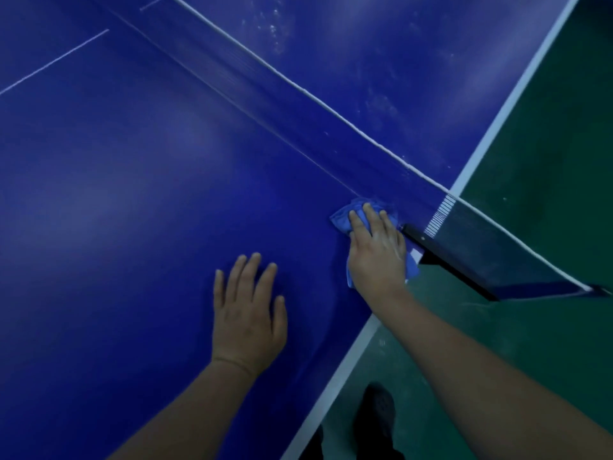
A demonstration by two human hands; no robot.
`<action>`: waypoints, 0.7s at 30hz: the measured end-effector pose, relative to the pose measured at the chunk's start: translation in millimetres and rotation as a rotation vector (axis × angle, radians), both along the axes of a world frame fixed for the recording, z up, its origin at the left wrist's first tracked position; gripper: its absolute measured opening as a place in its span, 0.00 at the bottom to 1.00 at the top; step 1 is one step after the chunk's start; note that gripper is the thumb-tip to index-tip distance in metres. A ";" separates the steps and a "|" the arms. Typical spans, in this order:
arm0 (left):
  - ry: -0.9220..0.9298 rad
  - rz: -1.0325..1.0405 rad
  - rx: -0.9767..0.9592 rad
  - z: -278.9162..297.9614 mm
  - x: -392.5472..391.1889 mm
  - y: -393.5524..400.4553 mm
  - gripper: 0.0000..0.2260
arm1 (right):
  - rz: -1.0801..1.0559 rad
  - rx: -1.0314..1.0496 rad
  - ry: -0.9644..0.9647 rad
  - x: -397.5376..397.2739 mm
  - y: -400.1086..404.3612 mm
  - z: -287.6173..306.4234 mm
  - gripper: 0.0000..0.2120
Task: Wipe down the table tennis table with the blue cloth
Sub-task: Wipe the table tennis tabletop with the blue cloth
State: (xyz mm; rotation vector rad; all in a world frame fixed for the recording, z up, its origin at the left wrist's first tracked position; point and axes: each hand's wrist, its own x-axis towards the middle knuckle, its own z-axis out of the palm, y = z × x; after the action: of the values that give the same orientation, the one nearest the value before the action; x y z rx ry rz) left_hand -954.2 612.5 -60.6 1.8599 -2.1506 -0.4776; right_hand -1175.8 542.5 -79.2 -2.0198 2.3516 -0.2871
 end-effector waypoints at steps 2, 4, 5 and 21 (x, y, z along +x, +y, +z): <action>0.005 -0.044 0.014 -3.3 -18.3 15.8 0.24 | -0.008 -0.002 0.010 -7.8 12.6 0.5 0.20; 0.000 -0.080 0.022 -6.0 -29.2 25.0 0.23 | -0.012 0.003 0.000 -14.1 20.2 1.7 0.19; -0.013 -0.100 0.022 -7.4 -32.0 27.8 0.23 | -0.007 0.003 0.005 -17.0 22.9 2.3 0.20; -0.073 -0.134 0.041 -20.1 -36.4 29.0 0.23 | 0.004 0.328 0.024 -87.8 72.8 27.4 0.47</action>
State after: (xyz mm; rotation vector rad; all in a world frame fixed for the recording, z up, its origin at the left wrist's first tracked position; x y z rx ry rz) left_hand -990.6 641.4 -80.7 1.7875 -2.3411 -0.4917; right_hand -1263.6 615.3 -51.8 -1.8799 2.2297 0.1172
